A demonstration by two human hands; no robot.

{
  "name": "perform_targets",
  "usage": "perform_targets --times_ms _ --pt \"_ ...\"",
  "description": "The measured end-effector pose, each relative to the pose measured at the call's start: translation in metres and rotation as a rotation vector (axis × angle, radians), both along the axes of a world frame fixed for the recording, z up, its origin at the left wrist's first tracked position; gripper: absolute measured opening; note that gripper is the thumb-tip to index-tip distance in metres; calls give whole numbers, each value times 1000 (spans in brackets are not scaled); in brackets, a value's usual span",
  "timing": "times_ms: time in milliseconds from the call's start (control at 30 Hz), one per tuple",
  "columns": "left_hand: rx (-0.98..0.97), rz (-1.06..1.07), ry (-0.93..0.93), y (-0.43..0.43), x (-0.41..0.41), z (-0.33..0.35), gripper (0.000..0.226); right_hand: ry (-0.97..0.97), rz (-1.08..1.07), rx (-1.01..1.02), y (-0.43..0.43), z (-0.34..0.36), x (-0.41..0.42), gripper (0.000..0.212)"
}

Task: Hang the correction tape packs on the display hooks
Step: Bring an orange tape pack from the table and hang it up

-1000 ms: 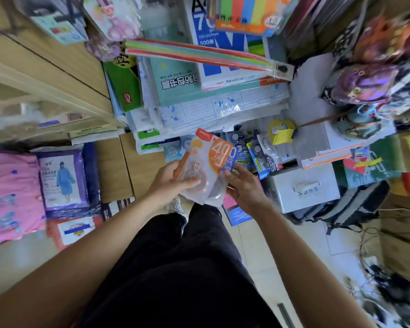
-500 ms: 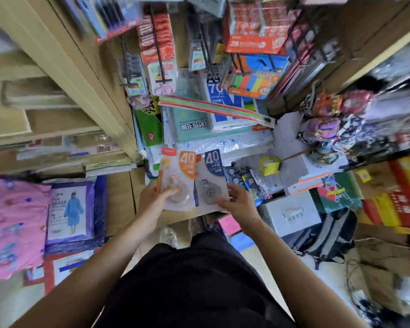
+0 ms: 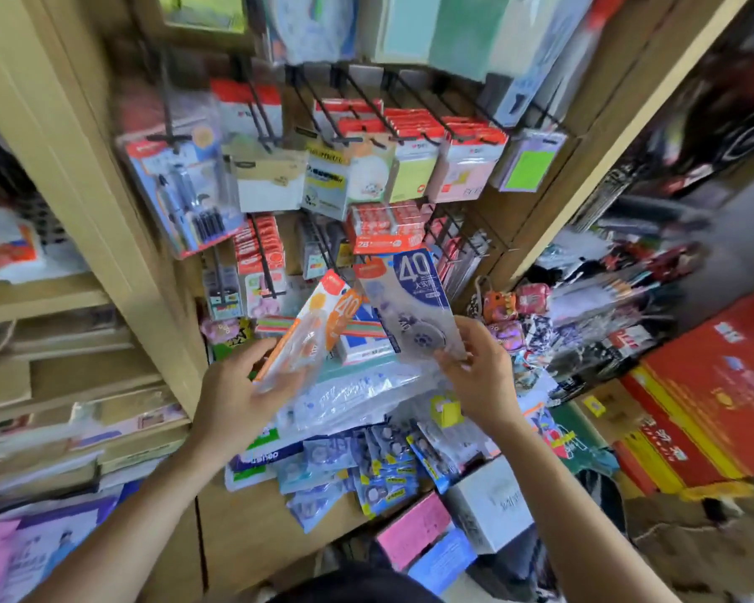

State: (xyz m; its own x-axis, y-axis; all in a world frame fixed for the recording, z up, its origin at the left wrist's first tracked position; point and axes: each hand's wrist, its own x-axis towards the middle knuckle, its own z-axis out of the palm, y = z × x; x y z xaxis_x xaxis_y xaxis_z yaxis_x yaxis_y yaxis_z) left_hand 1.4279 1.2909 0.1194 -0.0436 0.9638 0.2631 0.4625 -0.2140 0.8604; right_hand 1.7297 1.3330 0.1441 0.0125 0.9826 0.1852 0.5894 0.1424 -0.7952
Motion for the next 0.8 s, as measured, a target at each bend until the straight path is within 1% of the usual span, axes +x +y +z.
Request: perform_targets --times_ms 100,233,433,500,567,633,700,800 --pt "134 38 25 16 5 45 35 135 -8 89 14 46 6 34" --pt "269 86 35 40 11 102 31 215 -2 240 40 97 17 33" --pt "465 134 -17 72 24 190 31 440 32 419 72 176 24 31" --pt "503 124 -23 82 28 216 35 479 25 448 85 196 29 30" --pt "546 124 -22 94 32 242 31 516 18 483 99 216 33 32" --pt "601 126 1 104 37 267 33 539 20 508 111 237 37 34" --pt "648 117 20 113 42 292 33 526 34 531 119 260 40 35" --pt "685 78 -11 128 48 323 35 488 26 569 134 294 48 33"
